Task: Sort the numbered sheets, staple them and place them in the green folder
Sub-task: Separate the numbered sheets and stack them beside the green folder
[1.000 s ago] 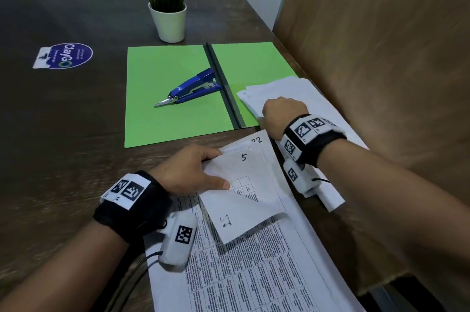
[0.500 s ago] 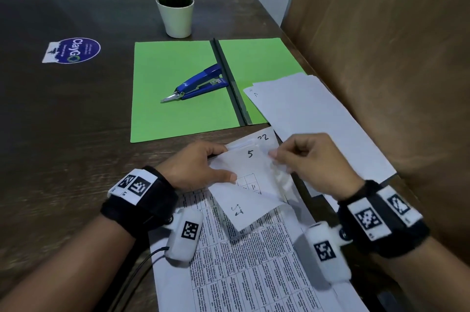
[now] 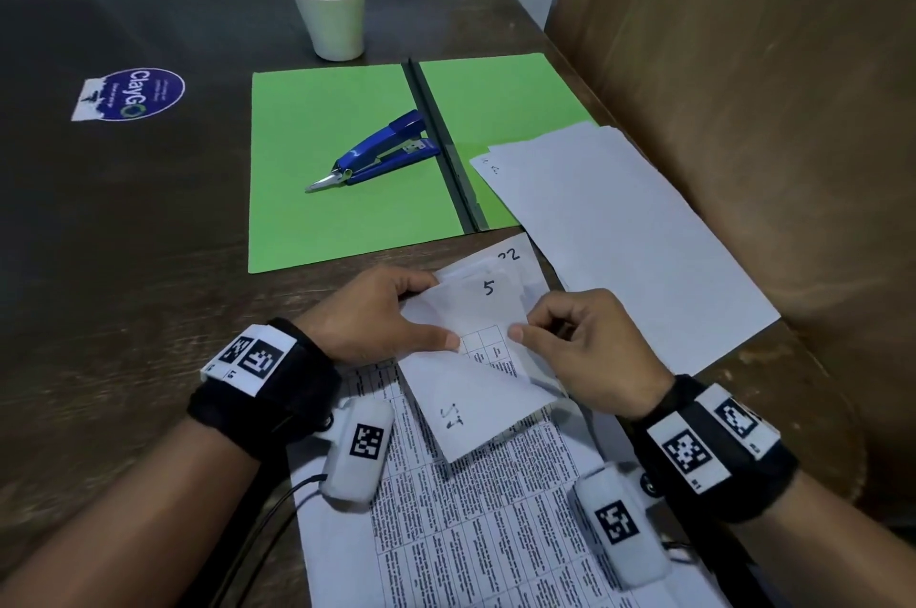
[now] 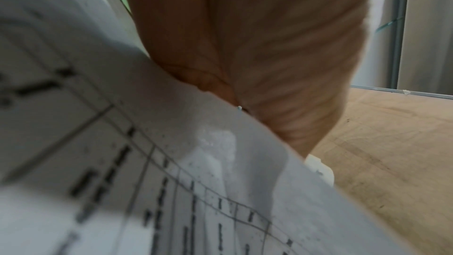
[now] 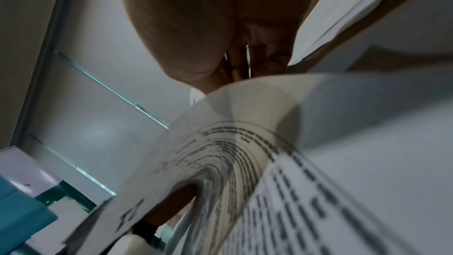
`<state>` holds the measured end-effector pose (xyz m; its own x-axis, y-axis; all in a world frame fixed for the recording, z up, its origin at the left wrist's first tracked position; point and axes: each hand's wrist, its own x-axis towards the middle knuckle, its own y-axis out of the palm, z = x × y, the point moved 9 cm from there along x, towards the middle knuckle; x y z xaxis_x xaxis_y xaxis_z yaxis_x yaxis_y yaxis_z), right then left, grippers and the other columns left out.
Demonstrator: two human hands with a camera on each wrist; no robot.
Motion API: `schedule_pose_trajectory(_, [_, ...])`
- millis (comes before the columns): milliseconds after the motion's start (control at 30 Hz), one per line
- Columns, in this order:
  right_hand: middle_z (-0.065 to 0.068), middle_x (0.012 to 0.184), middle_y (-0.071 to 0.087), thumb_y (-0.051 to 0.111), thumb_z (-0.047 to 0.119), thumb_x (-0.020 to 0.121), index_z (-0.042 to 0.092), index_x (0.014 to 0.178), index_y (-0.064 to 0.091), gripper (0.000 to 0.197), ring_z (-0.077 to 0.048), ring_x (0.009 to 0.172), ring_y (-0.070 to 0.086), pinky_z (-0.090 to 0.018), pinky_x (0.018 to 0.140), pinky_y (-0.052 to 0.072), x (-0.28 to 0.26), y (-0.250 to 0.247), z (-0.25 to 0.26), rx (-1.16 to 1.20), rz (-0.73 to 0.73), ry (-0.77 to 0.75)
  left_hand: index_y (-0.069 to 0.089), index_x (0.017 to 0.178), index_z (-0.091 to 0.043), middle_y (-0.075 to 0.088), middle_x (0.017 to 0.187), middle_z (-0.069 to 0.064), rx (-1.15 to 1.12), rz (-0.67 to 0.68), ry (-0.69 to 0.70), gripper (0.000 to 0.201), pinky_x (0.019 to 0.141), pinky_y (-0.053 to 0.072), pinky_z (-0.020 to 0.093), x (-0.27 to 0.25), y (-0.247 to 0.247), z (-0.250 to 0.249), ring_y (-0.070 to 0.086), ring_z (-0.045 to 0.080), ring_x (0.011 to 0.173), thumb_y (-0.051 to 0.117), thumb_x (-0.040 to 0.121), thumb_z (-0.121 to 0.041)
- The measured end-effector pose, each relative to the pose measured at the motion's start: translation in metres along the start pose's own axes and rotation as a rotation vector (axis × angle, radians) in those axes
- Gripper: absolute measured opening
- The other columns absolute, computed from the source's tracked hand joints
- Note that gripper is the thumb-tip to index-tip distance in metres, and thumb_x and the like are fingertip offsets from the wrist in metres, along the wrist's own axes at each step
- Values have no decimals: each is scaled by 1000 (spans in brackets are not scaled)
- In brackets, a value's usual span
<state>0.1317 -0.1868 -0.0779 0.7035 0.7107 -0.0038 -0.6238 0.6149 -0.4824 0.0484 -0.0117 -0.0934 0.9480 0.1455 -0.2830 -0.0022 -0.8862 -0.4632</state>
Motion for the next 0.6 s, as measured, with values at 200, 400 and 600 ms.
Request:
schedule_pose_trajectory(200, [10,57,56,73,16,89,18,64,66,27,-5,54,46,-25,58,41,-4,-5,3,-27,-56,-7,77,104,-24,78,97,-13,-20,4,-9,28,87,61,42,-2,0,-1,75,9,85,86,78,-29])
schedule_pose_trajectory(400, [3,59,60,74,16,89,22,70,61,23,-8,52,49,-23,53,42,-14,-12,16,-42,-164,-16,77,107,-25,78,98,-13,-11,20,-11,32,87,61,41,-2,0,0,76,8,86,87,77,-27])
schedule_pose_trajectory(600, [6,64,60,69,22,93,20,77,58,19,-6,57,52,-15,50,37,-23,-27,33,-45,-195,-101,76,108,-25,78,97,-15,1,28,-7,33,90,59,40,-3,0,-1,75,6,87,87,77,-32])
